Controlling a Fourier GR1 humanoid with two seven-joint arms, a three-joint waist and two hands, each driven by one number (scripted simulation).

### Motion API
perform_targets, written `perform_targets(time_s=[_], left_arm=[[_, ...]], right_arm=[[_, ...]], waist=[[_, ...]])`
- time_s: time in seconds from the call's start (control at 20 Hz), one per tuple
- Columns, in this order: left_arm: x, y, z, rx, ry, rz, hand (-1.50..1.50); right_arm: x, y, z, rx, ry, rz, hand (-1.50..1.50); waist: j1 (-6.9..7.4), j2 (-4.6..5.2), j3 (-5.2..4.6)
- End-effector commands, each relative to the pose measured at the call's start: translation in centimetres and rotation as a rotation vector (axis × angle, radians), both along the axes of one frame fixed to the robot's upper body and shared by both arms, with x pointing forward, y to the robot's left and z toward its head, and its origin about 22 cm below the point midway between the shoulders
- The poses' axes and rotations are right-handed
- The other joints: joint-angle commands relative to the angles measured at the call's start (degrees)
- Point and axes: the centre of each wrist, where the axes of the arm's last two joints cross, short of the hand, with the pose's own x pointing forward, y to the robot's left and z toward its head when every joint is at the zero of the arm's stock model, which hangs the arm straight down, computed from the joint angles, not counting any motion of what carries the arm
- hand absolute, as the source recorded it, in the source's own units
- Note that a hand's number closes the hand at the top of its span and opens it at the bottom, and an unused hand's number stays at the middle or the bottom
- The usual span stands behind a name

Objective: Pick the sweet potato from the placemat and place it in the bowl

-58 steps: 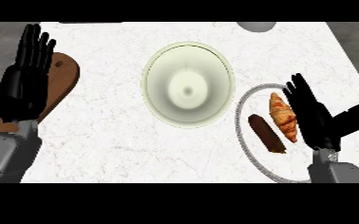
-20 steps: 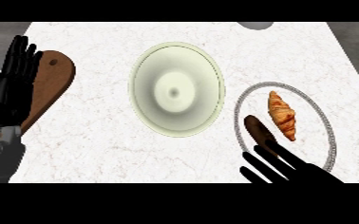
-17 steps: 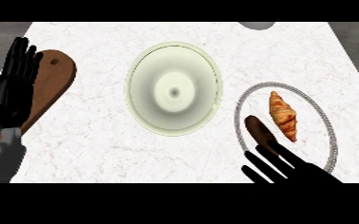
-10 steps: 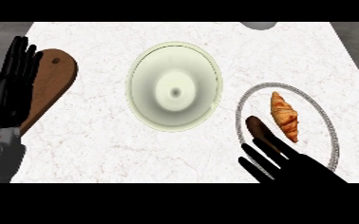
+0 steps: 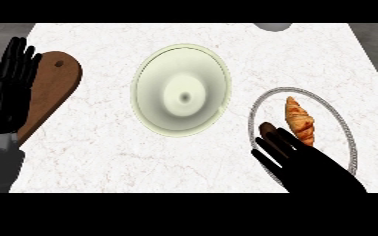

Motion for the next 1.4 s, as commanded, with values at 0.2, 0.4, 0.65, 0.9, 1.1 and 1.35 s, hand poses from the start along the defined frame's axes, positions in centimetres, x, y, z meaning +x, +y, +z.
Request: perform_targets(time_s=[0.2,0.4,0.65,0.9,1.1,1.35], left_arm=[[0.8,0.6,-2.3,-0.008,-0.016,-0.004,0.00],[-0.2,-2.2,0.5,-0.005,-0.002,-0.004,0.00],[1.1,-0.8,0.2,-0.015,0.002,-0.008,0.00],[-1.6,-0.9,-1.5,0.007,-0.014,0.000,0.00],[0.6,-0.9,-0.1,0.005,0.011,0.004,0.00],[-0.2,-1.4,-1.5,-0.019,0.016,-0.013,0.00]], right_arm=[[0.8,-0.5,-3.0,-0.001,0.004,-0.002,-1.50],[3.4,-1.4,-3.0,0.018,0.009,0.003,-1.50],[5.1,-2.5,-3.8,0.020,0.022,0.033,-1.50],[3.9,-3.4,-7.6,-0.018,0.028,0.048,-1.50],[5.4,-1.6,-8.2,-0.021,0.026,0.028,-1.50],[6.1,-3.1,-8.9,-0.016,0.043,0.009,-1.50]], waist=[[-0.33,0.04,-0.02],[0.06,-0.05,0.00],[-0.04,0.03,-0.01],[0.16,-0.04,0.00],[0.02,0.02,-0.01],[0.01,0.00,-0.01]])
